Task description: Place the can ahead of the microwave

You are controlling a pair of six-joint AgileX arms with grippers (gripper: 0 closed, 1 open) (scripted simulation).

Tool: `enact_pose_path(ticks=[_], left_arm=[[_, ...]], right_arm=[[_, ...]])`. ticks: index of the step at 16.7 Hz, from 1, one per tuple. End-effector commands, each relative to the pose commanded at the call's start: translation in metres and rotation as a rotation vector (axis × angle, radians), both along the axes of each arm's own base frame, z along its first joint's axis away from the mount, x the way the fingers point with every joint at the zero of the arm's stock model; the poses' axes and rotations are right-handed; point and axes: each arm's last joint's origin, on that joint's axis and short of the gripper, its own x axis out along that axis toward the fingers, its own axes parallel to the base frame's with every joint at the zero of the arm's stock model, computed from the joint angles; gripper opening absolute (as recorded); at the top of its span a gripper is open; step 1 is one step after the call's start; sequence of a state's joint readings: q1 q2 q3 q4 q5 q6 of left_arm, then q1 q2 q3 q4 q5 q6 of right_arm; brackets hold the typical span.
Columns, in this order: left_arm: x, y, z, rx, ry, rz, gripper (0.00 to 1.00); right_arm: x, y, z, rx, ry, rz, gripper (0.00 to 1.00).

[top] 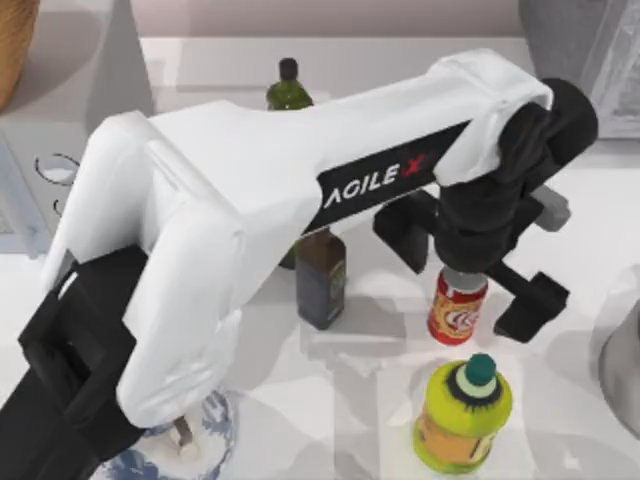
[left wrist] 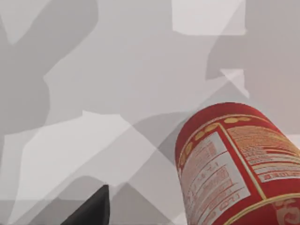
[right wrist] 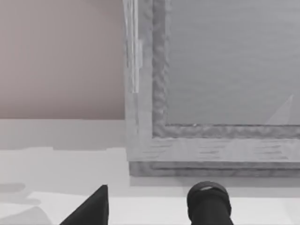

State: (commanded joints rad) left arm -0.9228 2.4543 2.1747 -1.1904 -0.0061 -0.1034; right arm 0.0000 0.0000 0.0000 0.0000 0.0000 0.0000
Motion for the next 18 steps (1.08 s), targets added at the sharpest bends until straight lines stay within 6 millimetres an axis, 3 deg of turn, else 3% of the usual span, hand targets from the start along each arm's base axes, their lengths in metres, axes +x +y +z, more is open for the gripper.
enact_pose_path(ticks=[12,18], left_arm=[[0.0000,0.0000,0.0000,0.000,0.000,0.000,0.02],[0.0000,0.0000,0.0000,0.000,0.000,0.000,0.00]], right_arm=[[0.0000,0.0000,0.0000,0.000,0.000,0.000,1.00],[0.0000,0.0000,0.0000,0.000,0.000,0.000,1.00]])
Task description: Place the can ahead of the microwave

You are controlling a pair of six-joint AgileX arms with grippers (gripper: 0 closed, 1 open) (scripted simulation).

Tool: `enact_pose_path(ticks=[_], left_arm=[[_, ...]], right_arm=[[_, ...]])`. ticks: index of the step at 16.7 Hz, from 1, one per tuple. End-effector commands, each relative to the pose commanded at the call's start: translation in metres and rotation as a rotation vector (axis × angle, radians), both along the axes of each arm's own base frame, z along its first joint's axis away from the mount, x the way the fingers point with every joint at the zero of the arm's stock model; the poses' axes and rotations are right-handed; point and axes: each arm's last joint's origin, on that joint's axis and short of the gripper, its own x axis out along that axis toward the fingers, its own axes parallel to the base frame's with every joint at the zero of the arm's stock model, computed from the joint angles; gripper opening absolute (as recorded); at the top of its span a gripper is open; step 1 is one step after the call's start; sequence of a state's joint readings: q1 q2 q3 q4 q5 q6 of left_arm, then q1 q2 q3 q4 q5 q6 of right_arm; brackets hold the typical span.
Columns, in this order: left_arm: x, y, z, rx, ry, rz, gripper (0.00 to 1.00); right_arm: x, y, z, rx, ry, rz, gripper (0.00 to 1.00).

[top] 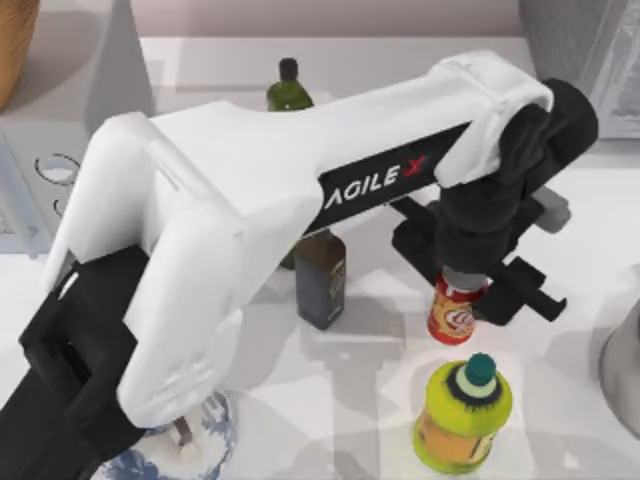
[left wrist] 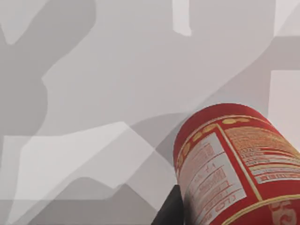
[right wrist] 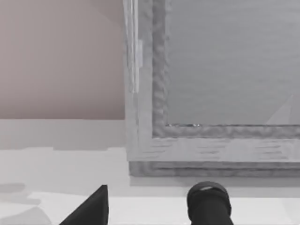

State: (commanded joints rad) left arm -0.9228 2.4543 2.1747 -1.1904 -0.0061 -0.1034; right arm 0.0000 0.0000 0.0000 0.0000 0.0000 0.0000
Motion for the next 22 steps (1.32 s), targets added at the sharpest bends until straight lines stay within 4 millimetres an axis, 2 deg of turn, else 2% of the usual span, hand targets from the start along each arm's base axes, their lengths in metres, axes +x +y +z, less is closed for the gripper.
enact_pose_path(ticks=[5,11,17,19,22], left_arm=[[-0.001,-0.001,0.004,0.000,0.002,-0.005,0.00],[0.000,0.000,0.040,-0.001,0.000,0.000,0.00],[0.000,0.001,0.043,-0.007,-0.003,-0.005,0.00],[-0.003,0.007,0.060,-0.040,-0.017,-0.017,0.00],[-0.006,0.036,0.107,-0.119,-0.058,-0.034,0.00]], right_arm=[[0.000,0.000,0.000,0.000,0.000,0.000,1.00],[0.000,0.000,0.000,0.000,0.000,0.000,1.00],[0.000,0.000,0.000,0.000,0.000,0.000,1.00],[0.000,0.000,0.000,0.000,0.000,0.000,1.00],[0.000,0.000,0.000,0.000,0.000,0.000,1.00]])
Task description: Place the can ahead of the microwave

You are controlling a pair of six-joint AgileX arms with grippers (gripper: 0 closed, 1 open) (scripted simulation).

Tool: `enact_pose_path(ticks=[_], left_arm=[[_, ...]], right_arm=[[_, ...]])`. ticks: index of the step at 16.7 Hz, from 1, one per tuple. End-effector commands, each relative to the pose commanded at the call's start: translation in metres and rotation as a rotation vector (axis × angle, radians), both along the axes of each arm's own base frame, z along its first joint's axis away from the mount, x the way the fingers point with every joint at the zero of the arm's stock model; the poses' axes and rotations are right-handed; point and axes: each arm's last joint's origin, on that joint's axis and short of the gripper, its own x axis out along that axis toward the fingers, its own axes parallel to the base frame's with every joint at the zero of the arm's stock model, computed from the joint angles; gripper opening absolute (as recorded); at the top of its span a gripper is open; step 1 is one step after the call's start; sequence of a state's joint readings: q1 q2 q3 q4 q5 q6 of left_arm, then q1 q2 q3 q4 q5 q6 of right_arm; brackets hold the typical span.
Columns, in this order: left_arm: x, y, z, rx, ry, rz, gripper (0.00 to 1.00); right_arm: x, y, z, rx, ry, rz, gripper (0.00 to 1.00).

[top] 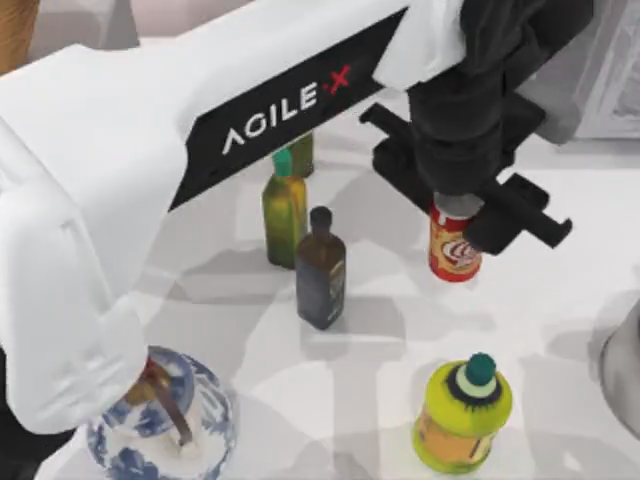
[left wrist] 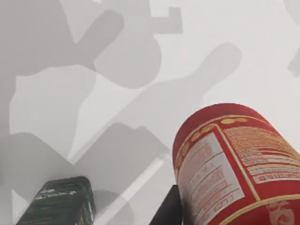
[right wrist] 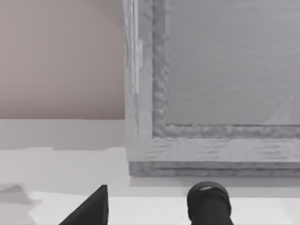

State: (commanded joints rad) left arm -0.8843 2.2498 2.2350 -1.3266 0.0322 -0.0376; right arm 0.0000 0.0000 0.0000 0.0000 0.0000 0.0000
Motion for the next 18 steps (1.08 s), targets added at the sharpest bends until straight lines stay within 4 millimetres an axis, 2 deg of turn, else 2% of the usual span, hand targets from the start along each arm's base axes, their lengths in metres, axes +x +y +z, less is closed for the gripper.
enact_pose_path(ticks=[2,4,7,10,13,16,18], left_arm=[[-0.003,0.035,0.033,-0.047,-0.032,0.000,0.00],[-0.005,0.080,0.057,-0.068,-0.053,0.016,0.00],[-0.008,0.165,0.067,-0.045,-0.051,0.094,0.00],[-0.016,0.255,0.050,0.012,-0.006,0.228,0.00],[-0.033,0.336,0.019,0.057,0.071,0.386,0.00],[-0.050,0.404,-0.011,0.072,0.112,0.552,0.00],[-0.062,0.443,-0.027,0.077,0.113,0.652,0.00]], right_arm=[[0.000,0.000,0.000,0.000,0.000,0.000,1.00],[0.000,0.000,0.000,0.000,0.000,0.000,1.00],[0.000,0.000,0.000,0.000,0.000,0.000,1.00],[0.000,0.000,0.000,0.000,0.000,0.000,1.00],[0.000,0.000,0.000,0.000,0.000,0.000,1.00],[0.000,0.000,0.000,0.000,0.000,0.000,1.00],[0.000,0.000,0.000,0.000,0.000,0.000,1.00]])
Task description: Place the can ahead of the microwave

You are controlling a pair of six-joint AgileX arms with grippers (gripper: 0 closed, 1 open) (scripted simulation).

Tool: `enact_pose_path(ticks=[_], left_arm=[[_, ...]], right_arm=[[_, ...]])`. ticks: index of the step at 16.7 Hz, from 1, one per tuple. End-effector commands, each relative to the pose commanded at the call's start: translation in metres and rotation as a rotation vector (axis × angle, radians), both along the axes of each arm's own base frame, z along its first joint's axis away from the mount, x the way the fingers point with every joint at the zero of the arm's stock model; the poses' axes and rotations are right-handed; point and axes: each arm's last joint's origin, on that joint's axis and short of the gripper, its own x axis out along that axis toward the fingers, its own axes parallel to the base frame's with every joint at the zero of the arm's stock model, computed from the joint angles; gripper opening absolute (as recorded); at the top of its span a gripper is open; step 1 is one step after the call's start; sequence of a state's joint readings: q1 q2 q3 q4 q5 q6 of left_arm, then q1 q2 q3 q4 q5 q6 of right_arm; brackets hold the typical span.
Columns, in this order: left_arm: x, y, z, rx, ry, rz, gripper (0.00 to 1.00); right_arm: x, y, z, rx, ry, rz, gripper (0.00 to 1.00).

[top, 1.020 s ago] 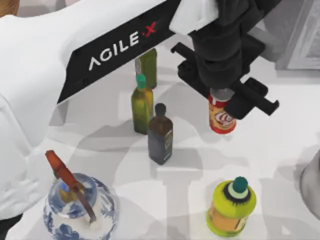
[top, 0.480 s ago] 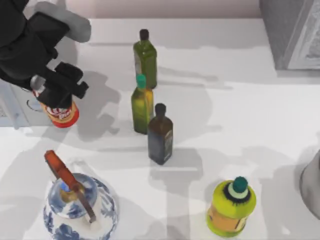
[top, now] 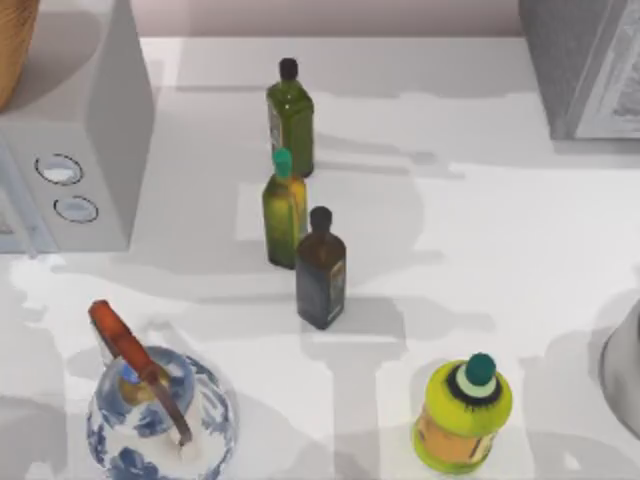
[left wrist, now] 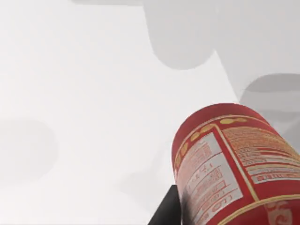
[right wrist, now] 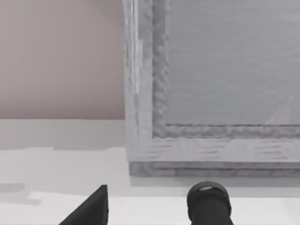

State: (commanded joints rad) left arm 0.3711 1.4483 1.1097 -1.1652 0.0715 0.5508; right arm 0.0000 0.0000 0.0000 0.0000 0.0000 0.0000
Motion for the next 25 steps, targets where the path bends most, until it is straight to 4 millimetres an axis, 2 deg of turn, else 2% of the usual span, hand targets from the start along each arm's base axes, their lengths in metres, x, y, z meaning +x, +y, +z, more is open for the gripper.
enact_pose_path(ticks=[3,6,20,25], left_arm=[[-0.016,0.043,-0.018,0.018,-0.009,0.109,0.00],[-0.025,0.064,-0.029,0.029,-0.012,0.160,0.00],[-0.025,0.066,-0.038,0.030,-0.012,0.164,0.00],[-0.025,0.066,-0.038,0.030,-0.012,0.164,0.38]], right_arm=[[0.000,0.000,0.000,0.000,0.000,0.000,1.00],[0.000,0.000,0.000,0.000,0.000,0.000,1.00],[0.000,0.000,0.000,0.000,0.000,0.000,1.00],[0.000,0.000,0.000,0.000,0.000,0.000,1.00]])
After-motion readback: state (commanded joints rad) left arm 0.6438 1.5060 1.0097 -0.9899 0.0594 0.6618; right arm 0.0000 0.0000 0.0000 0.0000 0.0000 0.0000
